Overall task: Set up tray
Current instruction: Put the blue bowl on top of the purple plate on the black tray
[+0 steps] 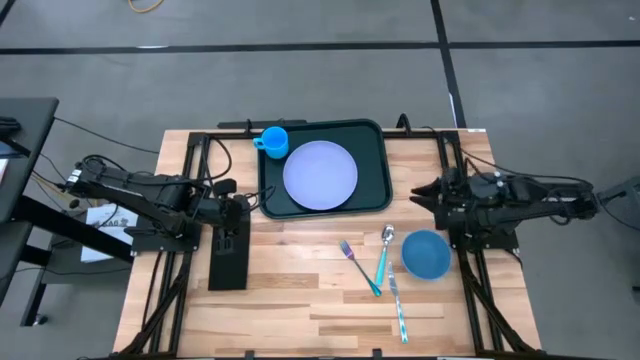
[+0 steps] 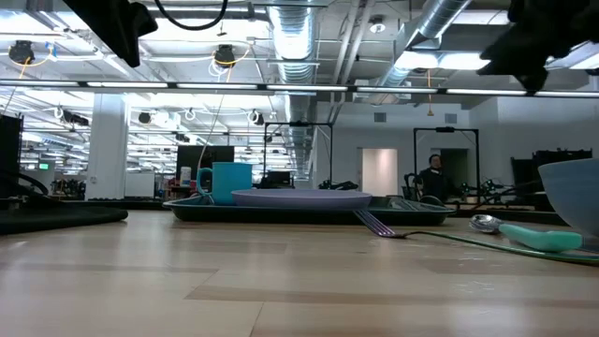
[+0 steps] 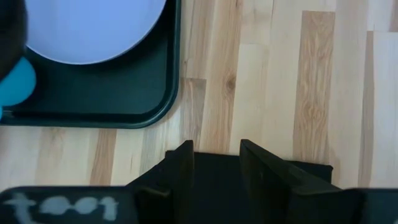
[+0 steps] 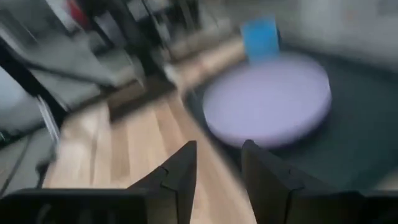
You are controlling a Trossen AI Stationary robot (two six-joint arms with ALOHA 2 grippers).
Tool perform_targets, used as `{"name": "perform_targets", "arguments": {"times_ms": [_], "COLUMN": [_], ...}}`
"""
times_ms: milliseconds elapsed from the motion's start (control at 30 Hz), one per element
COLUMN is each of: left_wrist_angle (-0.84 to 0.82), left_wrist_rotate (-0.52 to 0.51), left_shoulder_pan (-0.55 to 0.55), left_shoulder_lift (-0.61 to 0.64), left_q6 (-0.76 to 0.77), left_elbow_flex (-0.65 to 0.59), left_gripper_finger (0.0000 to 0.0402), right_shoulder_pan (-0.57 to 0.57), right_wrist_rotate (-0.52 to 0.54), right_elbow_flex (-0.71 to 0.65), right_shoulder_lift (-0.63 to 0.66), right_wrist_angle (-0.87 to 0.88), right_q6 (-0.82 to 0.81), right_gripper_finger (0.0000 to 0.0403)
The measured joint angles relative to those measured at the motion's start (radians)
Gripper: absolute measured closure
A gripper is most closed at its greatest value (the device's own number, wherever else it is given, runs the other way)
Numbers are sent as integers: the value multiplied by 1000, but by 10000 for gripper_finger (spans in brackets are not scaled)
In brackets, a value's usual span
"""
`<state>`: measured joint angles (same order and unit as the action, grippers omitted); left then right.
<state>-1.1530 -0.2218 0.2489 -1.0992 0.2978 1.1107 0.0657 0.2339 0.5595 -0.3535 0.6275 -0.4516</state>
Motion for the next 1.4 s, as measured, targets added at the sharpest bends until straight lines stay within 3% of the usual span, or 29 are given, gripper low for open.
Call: {"name": "perform_targets", "arguments": {"times_ms": [167,300,467,767,1400], "left_wrist_angle": [0,2,5,8,9], "left_wrist_rotate": [0,0,0,-1,0], "left_shoulder_pan": [0,0,0,0,0], "left_shoulder_lift": [0,0,0,0,0], "left_q6": [9,9,9,9,13], "left_elbow_flex": [0,0,0,0,0], "left_gripper_finger": [283,283,283,283,283], "right_shoulder_pan": [-50,-76,-81,-79,-79], "right_wrist_rotate": [-114,-188,-253,-413,-410], "right_elbow_flex": [143,182,182,182,183], "right_shoulder_lift": [-156,-262,-366,-573,-850], "right_wrist_angle": [297,403,428,465,556], "right_q6": [-135,-137,-17,-12,-10], "right_gripper_finger": [284,284,284,284,284]}}
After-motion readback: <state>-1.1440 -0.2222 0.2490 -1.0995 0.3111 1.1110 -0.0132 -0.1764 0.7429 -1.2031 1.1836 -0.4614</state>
